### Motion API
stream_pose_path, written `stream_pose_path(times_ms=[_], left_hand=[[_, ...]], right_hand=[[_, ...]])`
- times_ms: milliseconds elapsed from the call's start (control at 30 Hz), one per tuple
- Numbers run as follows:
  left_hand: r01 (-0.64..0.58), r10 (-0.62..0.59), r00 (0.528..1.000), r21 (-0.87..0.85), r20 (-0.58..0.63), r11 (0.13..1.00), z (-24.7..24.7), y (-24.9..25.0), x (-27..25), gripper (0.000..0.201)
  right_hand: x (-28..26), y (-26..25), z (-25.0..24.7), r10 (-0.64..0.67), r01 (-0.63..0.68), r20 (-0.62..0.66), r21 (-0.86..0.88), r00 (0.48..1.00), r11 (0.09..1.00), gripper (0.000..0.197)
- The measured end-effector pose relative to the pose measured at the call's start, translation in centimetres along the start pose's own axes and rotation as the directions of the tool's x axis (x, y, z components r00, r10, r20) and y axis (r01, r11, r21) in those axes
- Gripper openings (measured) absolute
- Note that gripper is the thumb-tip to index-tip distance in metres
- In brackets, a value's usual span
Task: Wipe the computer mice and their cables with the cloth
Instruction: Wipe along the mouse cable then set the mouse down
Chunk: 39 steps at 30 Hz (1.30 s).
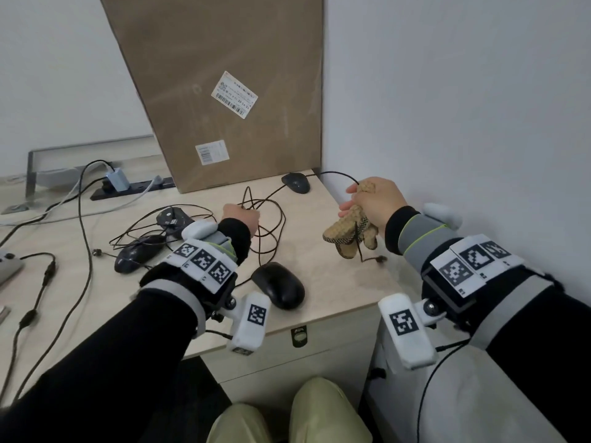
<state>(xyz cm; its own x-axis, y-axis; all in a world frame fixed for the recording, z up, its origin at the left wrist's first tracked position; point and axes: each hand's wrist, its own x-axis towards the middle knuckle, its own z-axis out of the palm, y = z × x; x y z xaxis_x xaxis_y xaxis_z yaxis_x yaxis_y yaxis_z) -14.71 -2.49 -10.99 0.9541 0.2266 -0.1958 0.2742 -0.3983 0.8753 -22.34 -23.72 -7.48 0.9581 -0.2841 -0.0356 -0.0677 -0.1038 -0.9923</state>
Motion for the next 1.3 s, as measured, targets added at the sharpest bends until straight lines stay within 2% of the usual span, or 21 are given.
stream_pose_path(times_ms=[167, 233, 267, 300, 367, 500, 600, 633, 667, 733, 800, 867, 933, 1000, 1033, 1100, 1200, 1300], left_hand=[[0.015, -0.016, 0.99, 0.008, 0.141, 1.0, 2.5, 2.7, -0.1, 0.049], [-0.014, 0.006, 0.986, 0.042, 0.167, 0.999, 3.5, 3.9, 0.1, 0.053], [-0.047, 0.029, 0.982, 0.092, 0.184, 0.995, 3.9, 4.3, 0.0, 0.048], [-0.057, 0.032, 0.981, 0.129, 0.191, 0.99, 4.5, 4.5, 0.7, 0.059], [-0.058, 0.019, 0.973, 0.164, 0.23, 0.985, 5.2, 5.2, 1.2, 0.069], [-0.147, 0.122, 0.969, 0.105, 0.214, 0.984, 6.0, 6.5, 1.6, 0.045], [-0.174, 0.17, 0.972, 0.01, 0.164, 0.985, 5.9, 7.1, 1.4, 0.028], [-0.157, 0.162, 0.964, -0.04, 0.212, 0.987, 5.9, 7.2, 0.6, 0.022], [-0.124, 0.131, 0.947, -0.041, 0.295, 0.991, 6.0, 7.2, -0.3, 0.025], [-0.109, 0.086, 0.878, 0.021, 0.471, 0.994, 6.7, 6.7, -1.6, 0.035], [-0.157, 0.118, 0.835, 0.027, 0.537, 0.987, 7.2, 6.4, -2.8, 0.036], [-0.247, 0.187, 0.834, 0.049, 0.518, 0.968, 7.6, 6.5, -3.2, 0.035], [-0.318, 0.264, 0.852, 0.045, 0.453, 0.947, 7.4, 6.6, -3.5, 0.033], [-0.306, 0.3, 0.88, -0.044, 0.367, 0.951, 6.7, 6.8, -3.1, 0.039], [-0.295, 0.303, 0.903, -0.072, 0.306, 0.953, 5.9, 6.9, -2.9, 0.041], [-0.233, 0.239, 0.945, -0.054, 0.224, 0.971, 3.9, 6.9, -1.8, 0.042], [-0.136, 0.147, 0.98, -0.087, 0.138, 0.987, 1.1, 6.2, -0.4, 0.045], [-0.076, 0.09, 0.994, -0.178, 0.069, 0.981, 0.0, 4.9, 0.4, 0.046]], right_hand=[[0.8, 0.1, -0.5, -0.036, 0.028, -0.123, -0.061, 0.992, 0.998, 0.024], [1.1, 0.2, -0.7, -0.044, 0.032, -0.157, -0.077, 0.987, 0.997, 0.025], [1.2, 0.3, -0.8, -0.047, 0.031, -0.168, -0.092, 0.985, 0.995, 0.026], [1.5, 0.5, -0.9, -0.047, 0.029, -0.177, -0.104, 0.983, 0.994, 0.027], [1.9, 0.7, -1.0, -0.035, 0.014, -0.189, -0.112, 0.981, 0.994, 0.027], [2.5, 1.1, -1.3, -0.007, -0.008, -0.166, -0.088, 0.986, 0.996, 0.029], [2.5, 1.4, -1.4, -0.042, 0.032, -0.112, -0.092, 0.993, 0.995, 0.013], [2.4, 1.4, -1.2, -0.067, 0.058, -0.093, -0.099, 0.993, 0.993, 0.008], [2.2, 1.4, -1.0, -0.081, 0.074, -0.066, -0.11, 0.994, 0.991, 0.011], [1.8, 1.5, -0.3, -0.081, 0.083, 0.018, -0.147, 0.997, 0.986, 0.028], [1.6, 1.7, 0.7, -0.075, 0.094, 0.1, -0.21, 0.992, 0.973, 0.037], [1.7, 1.9, 1.5, -0.071, 0.112, 0.154, -0.277, 0.985, 0.954, 0.036], [1.3, 1.9, 1.7, -0.071, 0.135, 0.211, -0.306, 0.975, 0.942, 0.02], [0.7, 1.7, 1.2, -0.02, 0.131, 0.281, -0.385, 0.96, 0.914, 0.006], [0.1, 1.8, 0.9, 0.031, 0.101, 0.306, -0.407, 0.952, 0.908, 0.009], [-0.4, 2.4, 0.1, 0.103, 0.055, 0.335, -0.431, 0.937, 0.901, 0.014], [-1.0, 3.1, -1.2, 0.102, 0.053, 0.308, -0.455, 0.946, 0.889, 0.021], [-1.6, 3.3, -1.7, 0.095, 0.0, 0.28, -0.322, 0.955, 0.947, 0.012]])
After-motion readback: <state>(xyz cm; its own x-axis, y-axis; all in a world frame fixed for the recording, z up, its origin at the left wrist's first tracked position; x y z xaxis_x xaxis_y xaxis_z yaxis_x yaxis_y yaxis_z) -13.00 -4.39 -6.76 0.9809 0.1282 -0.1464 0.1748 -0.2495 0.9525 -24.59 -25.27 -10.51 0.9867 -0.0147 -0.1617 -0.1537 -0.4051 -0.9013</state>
